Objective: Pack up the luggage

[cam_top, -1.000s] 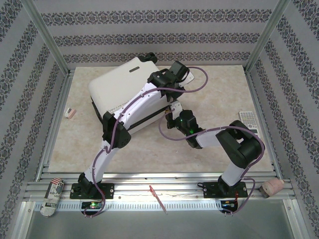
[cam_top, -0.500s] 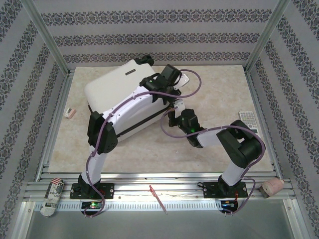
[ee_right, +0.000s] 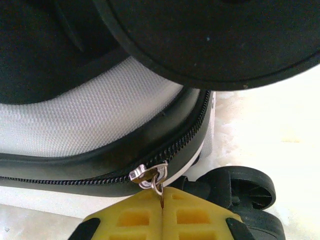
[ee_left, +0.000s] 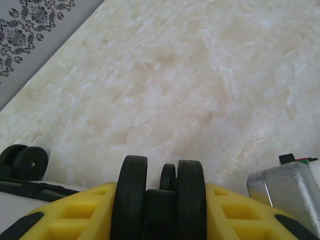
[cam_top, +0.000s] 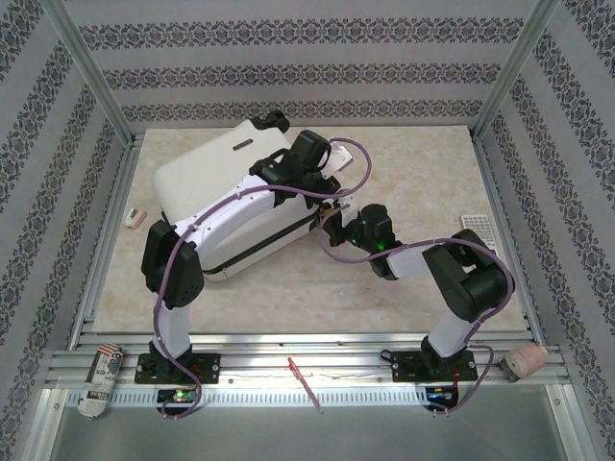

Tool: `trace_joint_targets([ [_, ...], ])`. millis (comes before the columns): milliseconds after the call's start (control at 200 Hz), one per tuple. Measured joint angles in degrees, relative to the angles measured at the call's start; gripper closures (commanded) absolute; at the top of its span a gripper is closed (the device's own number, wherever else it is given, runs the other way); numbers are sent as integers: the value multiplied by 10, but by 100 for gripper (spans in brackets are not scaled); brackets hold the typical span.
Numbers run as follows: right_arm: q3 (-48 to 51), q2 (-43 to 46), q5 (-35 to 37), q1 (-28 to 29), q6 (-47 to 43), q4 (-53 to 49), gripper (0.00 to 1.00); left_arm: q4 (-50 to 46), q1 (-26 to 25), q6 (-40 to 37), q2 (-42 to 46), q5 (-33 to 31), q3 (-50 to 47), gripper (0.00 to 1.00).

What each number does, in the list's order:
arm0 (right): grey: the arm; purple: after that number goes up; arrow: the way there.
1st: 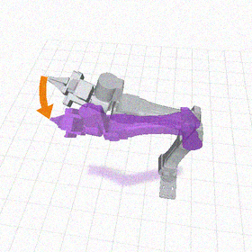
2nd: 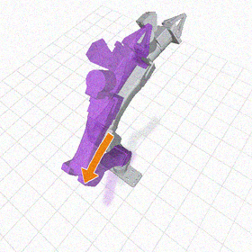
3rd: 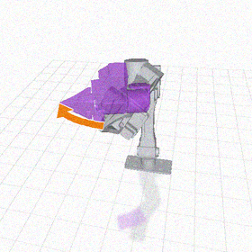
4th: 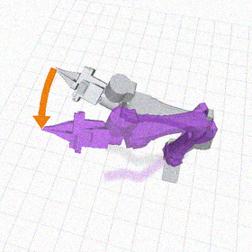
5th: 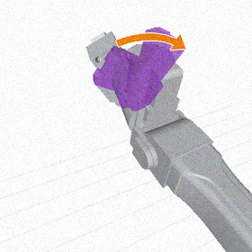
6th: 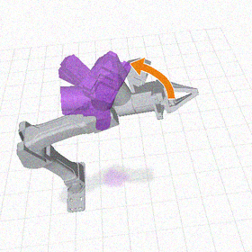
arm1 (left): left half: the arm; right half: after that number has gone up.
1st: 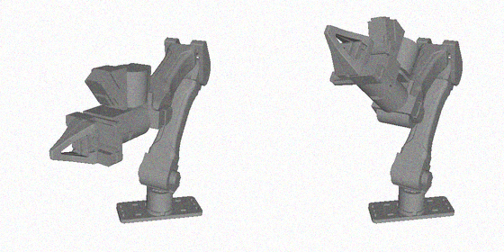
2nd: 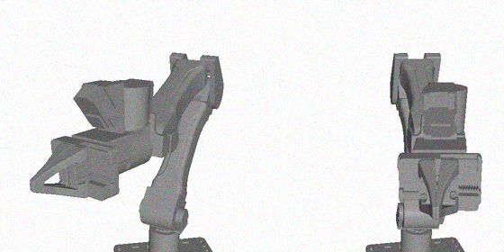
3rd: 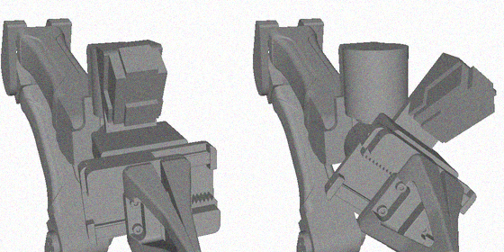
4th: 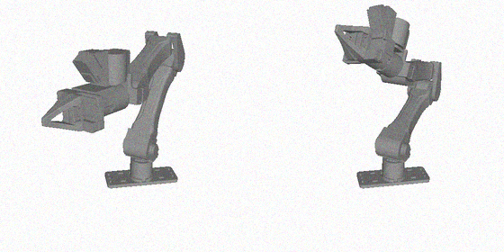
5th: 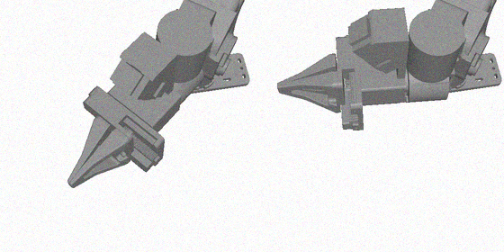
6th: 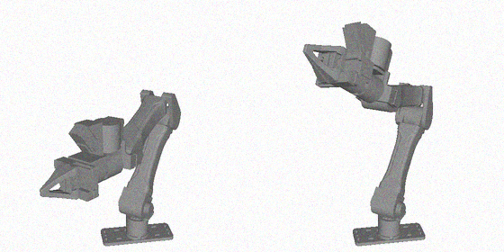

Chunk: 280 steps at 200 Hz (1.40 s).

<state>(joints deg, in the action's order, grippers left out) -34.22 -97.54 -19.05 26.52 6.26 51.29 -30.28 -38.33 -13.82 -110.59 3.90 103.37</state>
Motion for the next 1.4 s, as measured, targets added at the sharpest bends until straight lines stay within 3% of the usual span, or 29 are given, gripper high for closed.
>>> trace_joint_targets([
  [445,15,14,-157,-54,54,-10,100,1,1,-9,31,92,-40,92],
  [650,58,85,-166,-57,69,-45,100,-20,-3,-33,54,137,-60,92],
  [814,45,89,-191,-80,85,-57,100,-25,-2,-45,55,158,-60,92],
  [994,6,49,-225,-93,101,-56,100,-33,0,-54,57,172,-60,92],
  [1399,-70,-15,-211,-98,148,-48,100,-40,2,-64,64,205,-66,93],
])
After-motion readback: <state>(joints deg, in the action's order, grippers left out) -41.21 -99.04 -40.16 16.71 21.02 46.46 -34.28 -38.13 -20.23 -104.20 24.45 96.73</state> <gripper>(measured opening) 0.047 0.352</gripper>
